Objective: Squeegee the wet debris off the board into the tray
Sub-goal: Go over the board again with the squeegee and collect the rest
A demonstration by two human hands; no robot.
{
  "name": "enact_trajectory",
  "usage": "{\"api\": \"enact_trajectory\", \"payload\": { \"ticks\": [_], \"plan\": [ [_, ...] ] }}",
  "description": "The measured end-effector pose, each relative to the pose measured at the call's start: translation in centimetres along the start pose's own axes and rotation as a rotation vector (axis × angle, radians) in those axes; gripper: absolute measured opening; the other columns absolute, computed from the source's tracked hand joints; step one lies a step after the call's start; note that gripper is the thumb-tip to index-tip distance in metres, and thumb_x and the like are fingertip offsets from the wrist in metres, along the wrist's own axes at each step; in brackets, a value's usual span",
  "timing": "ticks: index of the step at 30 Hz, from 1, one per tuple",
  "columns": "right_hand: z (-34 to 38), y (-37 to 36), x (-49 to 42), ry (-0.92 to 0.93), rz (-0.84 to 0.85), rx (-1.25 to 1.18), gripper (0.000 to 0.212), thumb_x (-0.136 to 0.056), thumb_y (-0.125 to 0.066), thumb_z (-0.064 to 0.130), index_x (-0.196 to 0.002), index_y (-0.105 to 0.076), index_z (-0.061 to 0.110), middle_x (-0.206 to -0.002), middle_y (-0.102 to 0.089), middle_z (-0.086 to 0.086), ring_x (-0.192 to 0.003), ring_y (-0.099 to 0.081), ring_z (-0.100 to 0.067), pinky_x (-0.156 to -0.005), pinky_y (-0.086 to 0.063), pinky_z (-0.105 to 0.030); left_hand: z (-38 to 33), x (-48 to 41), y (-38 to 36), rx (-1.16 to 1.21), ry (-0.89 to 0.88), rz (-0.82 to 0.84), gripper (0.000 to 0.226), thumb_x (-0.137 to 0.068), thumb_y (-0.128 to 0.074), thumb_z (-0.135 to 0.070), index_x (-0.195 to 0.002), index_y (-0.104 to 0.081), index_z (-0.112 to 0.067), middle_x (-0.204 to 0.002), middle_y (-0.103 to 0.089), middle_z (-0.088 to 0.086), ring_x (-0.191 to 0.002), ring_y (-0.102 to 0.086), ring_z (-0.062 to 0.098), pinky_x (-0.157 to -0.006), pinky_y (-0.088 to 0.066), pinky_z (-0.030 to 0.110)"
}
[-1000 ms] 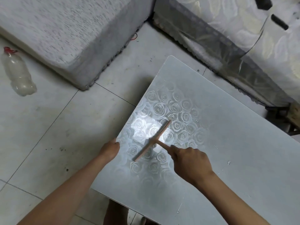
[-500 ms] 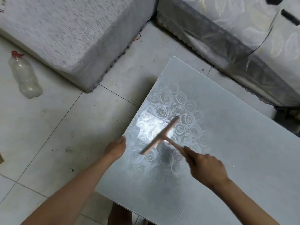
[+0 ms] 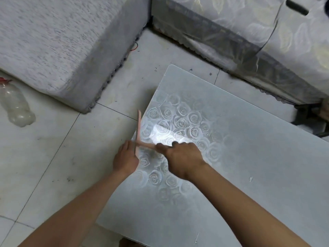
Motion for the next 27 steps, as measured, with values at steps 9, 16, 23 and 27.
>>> {"api": "enact_trajectory", "payload": {
  "ticks": [9,16,23,27],
  "plan": [
    [-10.3,-4.8,3.9,-0.251,0.152,-0.187,0.056,-0.09,-0.043,0.022,-0.14,-0.03,0.046,-0.112,-0.062,-0.005,-0.099,-0.06,-0.03,-0.07,-0.041,-0.032,-1.6,-2.5,1.5,-0.078,-0.061,-0.006,0.046,-0.09,-0.04,-0.006,-0.136,-0.038,-0.005,-0.144,-0.039,0.006,-0.128,-0.039,0.028,-0.093,-0.039,0.039],
    [-8.4,1.3,3.5,-0.114,-0.094,0.051,0.034,-0.093,-0.041,0.026,-0.125,-0.048,0.035,-0.085,-0.064,-0.005,-0.075,-0.061,-0.031,-0.056,-0.026,-0.03,-2.2,-4.8,2.1,-0.191,-0.067,0.11,0.06,-0.093,-0.039,-0.015,-0.15,-0.02,-0.013,-0.141,-0.046,0.009,-0.12,-0.049,0.031,-0.092,-0.044,0.038],
    [-6.5,1.3,-4.5,0.01,-0.064,0.015,0.038,-0.087,-0.047,0.021,-0.124,-0.049,0.028,-0.087,-0.06,-0.008,-0.071,-0.054,-0.03,-0.055,-0.027,-0.027,-2.5,-7.2,3.2,-0.341,-0.065,0.072,0.063,-0.095,-0.04,-0.021,-0.152,-0.016,-0.017,-0.116,-0.061,0.014,-0.105,-0.059,0.033,-0.081,-0.046,0.034],
    [-13.7,-1.9,-0.3,-0.181,-0.011,-0.084,0.045,-0.094,-0.041,0.035,-0.138,-0.035,0.043,-0.107,-0.065,-0.007,-0.097,-0.062,-0.032,-0.07,-0.042,-0.034,-2.9,-8.6,3.6,-0.421,-0.07,0.091,0.06,-0.094,-0.038,-0.019,-0.151,-0.019,-0.018,-0.115,-0.061,0.01,-0.102,-0.06,0.03,-0.079,-0.045,0.032]
  ]
}}
Point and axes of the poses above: each hand's wrist, its own x-axis away from the middle knuckle, its own y-axis out of the back of the hand, z = x × y, the point moved 7 cm from there along -x, towards the middle knuckle
